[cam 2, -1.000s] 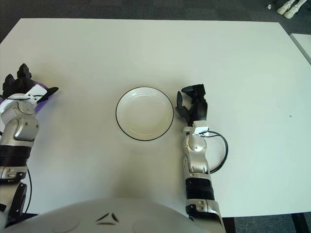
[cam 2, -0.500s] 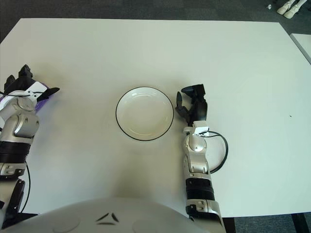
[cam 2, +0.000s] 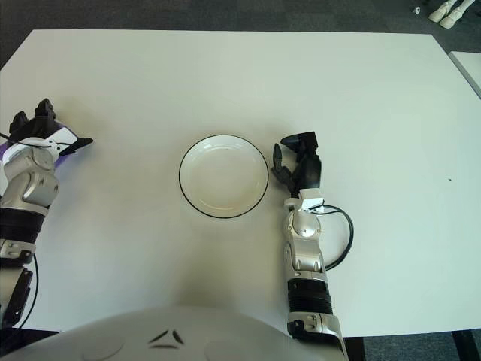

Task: Put the tissue paper into the plate.

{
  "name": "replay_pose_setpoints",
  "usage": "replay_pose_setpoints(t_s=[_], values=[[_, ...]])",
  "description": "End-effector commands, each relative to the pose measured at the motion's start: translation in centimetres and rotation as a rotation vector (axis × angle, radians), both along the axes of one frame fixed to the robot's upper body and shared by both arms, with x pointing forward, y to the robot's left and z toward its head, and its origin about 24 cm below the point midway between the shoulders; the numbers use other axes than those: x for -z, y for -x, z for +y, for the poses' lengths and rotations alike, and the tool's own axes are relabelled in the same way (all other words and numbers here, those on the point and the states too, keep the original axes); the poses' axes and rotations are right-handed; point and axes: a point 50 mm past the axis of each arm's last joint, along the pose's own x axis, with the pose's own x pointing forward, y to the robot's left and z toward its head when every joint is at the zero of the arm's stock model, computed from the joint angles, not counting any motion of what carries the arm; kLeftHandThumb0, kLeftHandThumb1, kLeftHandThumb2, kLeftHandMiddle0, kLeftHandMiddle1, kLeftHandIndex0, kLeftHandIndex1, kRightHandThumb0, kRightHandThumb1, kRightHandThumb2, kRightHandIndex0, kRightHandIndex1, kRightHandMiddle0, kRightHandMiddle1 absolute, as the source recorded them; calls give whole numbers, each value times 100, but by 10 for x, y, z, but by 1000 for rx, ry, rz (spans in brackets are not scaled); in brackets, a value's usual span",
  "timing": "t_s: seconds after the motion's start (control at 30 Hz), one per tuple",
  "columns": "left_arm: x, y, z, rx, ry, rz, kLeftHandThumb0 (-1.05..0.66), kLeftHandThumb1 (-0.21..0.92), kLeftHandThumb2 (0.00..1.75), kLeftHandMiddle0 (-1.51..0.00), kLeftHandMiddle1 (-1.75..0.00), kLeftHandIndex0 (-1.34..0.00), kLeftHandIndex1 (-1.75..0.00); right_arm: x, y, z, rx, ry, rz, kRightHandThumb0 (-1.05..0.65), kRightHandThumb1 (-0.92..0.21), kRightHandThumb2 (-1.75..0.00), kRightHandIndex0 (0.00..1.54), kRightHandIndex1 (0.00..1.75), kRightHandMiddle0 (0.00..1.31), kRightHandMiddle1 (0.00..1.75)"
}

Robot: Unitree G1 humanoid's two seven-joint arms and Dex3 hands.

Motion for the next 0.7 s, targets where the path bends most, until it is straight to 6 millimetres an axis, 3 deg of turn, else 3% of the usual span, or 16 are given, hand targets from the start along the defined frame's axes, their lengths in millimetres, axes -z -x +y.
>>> replay_pose_setpoints(t_s=[0.0,0.3,0.67], values=[[50,15,-11,-3,112,157,-105,91,20,0,0,0,0,35,17,-3,18,-23,190,-38,-67,-87,64,132,34,175],[63,13,-19,4,111,163,-105,90,18,0,0,0,0,36,17,-9,23,-35,197,-39,-65,-90,65,137,35,175],[73,21,-25,11,131,139,-105,87,15,0,0,0,0,36,19,-10,19,-30,167,-38,-71,-82,64,136,32,175]])
